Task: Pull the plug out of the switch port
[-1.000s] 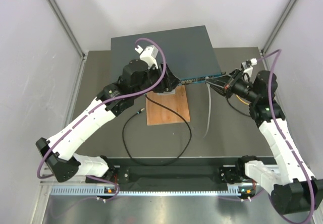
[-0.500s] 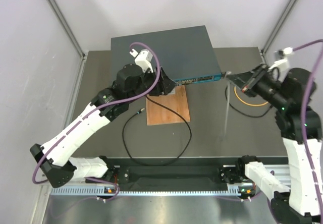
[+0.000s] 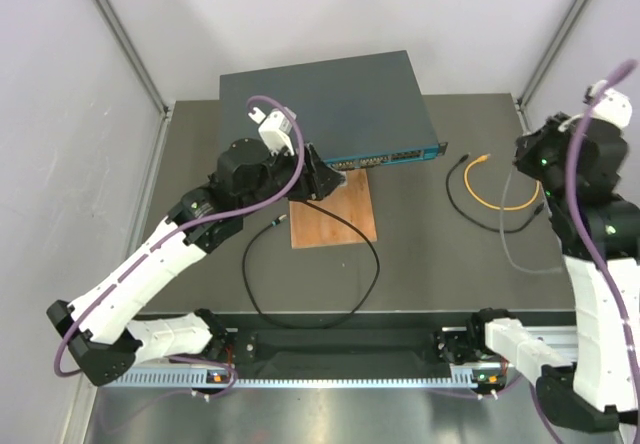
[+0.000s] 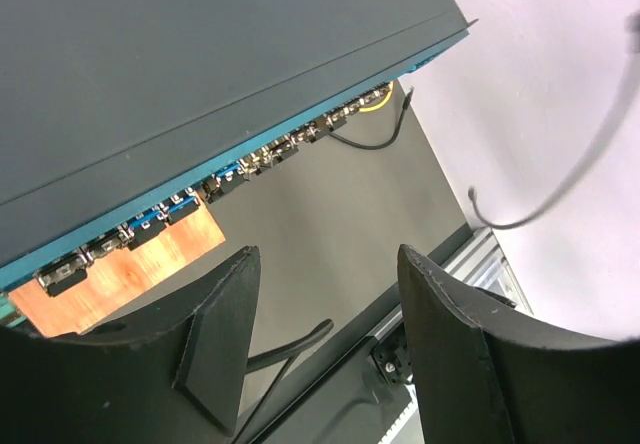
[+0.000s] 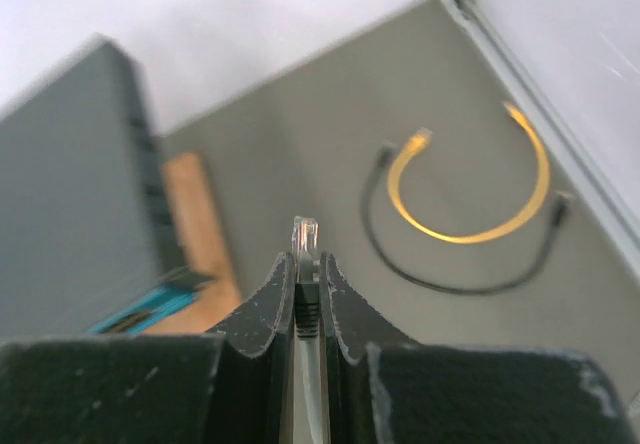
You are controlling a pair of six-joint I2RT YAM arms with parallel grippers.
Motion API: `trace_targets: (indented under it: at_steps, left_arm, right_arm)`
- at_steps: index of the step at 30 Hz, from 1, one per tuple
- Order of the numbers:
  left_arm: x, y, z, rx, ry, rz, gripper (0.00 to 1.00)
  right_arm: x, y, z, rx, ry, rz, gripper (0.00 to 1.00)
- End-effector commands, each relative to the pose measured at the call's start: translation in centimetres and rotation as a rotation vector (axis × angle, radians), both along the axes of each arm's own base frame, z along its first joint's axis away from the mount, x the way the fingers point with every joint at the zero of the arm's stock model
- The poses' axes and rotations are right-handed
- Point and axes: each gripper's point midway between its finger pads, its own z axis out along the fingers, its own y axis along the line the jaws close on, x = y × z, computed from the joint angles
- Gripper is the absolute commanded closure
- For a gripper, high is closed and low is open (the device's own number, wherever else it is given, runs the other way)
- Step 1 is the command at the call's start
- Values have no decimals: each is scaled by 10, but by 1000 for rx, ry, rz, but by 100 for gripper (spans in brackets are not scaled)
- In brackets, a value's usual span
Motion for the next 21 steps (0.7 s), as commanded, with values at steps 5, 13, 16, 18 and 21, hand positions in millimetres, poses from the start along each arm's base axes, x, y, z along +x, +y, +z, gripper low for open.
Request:
trace_targets:
  at_steps: [5, 13, 16, 18, 21]
  left_arm:
    - [-12, 10, 33, -65, -91, -23, 37]
    - [-31, 22, 53, -101, -118, -45, 37]
    - [-33, 30, 57, -86, -125, -29, 37]
    - [-36, 33, 56, -83, -122, -26, 37]
    - [-37, 35, 45, -70, -106, -21, 37]
  right_arm:
    - [69, -25, -54, -102, 76, -121, 100]
    - [157, -44, -127, -1, 119, -129, 100]
    - [187, -51, -157, 27, 157, -125, 100]
    - [206, -52, -160, 48, 144, -121, 100]
    - [238, -46, -185, 90, 181, -84, 100]
